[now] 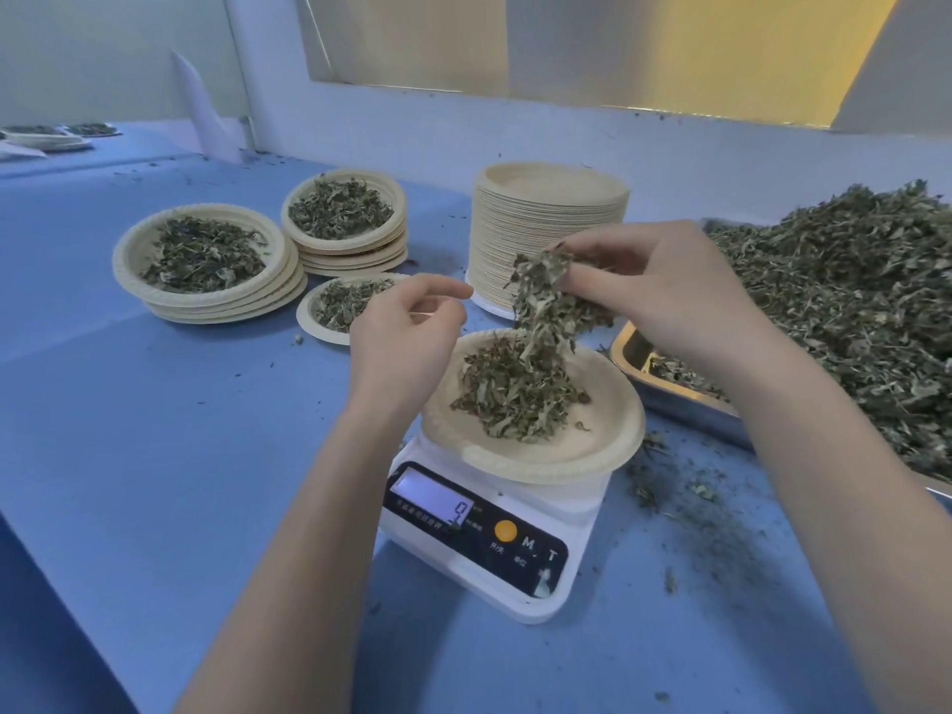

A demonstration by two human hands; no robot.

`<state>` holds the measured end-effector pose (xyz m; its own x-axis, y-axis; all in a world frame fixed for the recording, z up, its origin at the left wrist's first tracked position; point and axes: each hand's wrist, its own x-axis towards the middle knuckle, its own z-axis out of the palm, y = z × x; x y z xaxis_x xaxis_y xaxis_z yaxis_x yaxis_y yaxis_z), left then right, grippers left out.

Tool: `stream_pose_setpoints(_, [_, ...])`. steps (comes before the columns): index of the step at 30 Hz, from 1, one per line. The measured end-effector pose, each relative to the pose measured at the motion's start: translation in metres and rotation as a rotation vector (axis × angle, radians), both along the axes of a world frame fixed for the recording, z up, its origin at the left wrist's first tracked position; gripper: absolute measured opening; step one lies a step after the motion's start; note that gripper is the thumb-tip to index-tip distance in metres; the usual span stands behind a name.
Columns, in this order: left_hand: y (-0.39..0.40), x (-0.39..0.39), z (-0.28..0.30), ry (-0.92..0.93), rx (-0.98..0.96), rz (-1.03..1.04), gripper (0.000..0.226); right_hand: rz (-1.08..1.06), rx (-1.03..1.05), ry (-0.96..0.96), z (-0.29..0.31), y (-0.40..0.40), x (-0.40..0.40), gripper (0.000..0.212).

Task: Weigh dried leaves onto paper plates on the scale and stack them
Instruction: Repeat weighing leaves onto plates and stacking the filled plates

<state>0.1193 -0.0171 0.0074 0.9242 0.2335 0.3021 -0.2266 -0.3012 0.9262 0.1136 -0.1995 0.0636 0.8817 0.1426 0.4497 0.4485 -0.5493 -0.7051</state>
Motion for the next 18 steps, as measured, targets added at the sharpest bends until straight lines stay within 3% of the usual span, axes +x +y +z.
stream_pose_setpoints(11, [-0.0023, -0.0046, 0.0023, 0.005, 0.003, -0.056, 0.013, 0.007, -0.046, 0.000, 0.0034, -0.0009, -0.0029, 0.021])
stream_pose_setpoints(14, [-0.0047, -0.0061, 0.0037, -0.004, -0.010, -0.131, 0.028, 0.001, -0.028, 0.009, 0.0029, -0.0002, -0.0027, 0.018])
stream_pose_setpoints(18, [-0.0069, -0.0052, 0.0020, -0.014, -0.009, -0.163, 0.031, -0.014, -0.002, 0.001, 0.0030, -0.0007, -0.0024, 0.016])
